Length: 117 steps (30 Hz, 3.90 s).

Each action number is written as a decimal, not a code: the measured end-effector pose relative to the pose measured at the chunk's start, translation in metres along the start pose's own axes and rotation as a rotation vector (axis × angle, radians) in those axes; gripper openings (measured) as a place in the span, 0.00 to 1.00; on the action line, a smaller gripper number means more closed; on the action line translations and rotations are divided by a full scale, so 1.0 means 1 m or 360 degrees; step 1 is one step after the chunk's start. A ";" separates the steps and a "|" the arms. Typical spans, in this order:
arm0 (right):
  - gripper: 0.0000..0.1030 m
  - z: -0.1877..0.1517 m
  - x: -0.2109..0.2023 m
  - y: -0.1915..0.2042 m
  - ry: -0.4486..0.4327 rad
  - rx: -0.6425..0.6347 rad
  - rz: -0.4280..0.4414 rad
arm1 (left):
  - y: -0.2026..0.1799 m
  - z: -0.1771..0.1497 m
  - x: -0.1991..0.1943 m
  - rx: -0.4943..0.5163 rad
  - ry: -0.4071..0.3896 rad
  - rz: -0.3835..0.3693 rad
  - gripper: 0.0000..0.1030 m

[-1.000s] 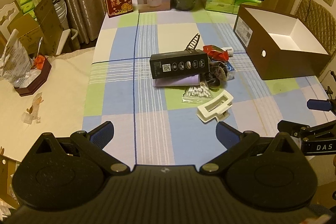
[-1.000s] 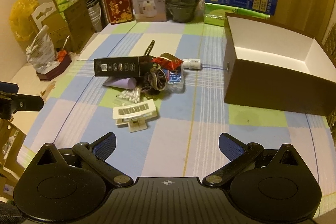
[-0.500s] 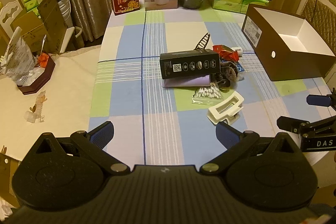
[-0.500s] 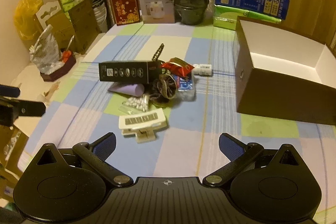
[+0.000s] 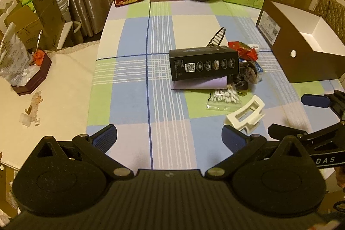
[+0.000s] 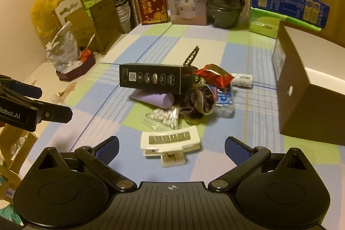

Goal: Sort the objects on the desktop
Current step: 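Move the right tool toward the white plastic clip and grasp it, then grasp the black FLYCO box with the left tool while right holds the clip, then carry the black box and white clip over the open cardboard box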

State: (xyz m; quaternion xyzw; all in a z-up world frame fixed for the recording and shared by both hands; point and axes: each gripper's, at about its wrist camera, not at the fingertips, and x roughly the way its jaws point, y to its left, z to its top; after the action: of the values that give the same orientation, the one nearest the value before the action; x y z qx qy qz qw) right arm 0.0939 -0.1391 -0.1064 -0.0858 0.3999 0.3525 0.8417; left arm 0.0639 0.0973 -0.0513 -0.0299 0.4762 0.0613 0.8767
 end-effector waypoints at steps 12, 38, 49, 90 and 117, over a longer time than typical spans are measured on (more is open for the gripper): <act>0.98 -0.006 0.049 -0.001 0.0065 -0.0118 0.0012 | 0.012 0.014 0.037 -0.0013 0.0026 0.0012 0.99; 0.82 -0.019 0.065 -0.035 0.0098 -0.0135 -0.0118 | -0.003 0.021 0.079 0.0303 -0.0012 0.0033 0.99; 0.82 -0.046 0.006 -0.111 0.0094 0.0294 -0.0377 | -0.052 0.026 0.105 0.1107 -0.0295 0.0165 0.93; 0.82 -0.071 -0.053 -0.186 0.0064 0.0656 -0.0579 | -0.083 0.134 0.155 0.1033 0.0086 -0.0373 0.41; 0.82 -0.050 -0.117 -0.255 -0.0126 0.0584 -0.0442 | -0.114 0.137 0.061 0.0785 -0.0148 -0.0332 0.37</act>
State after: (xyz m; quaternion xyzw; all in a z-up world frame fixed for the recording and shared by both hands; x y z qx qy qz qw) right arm 0.1816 -0.4097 -0.0891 0.0285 0.4083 0.1578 0.8987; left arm 0.2259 0.0043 -0.0285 0.1386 0.4304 -0.1459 0.8799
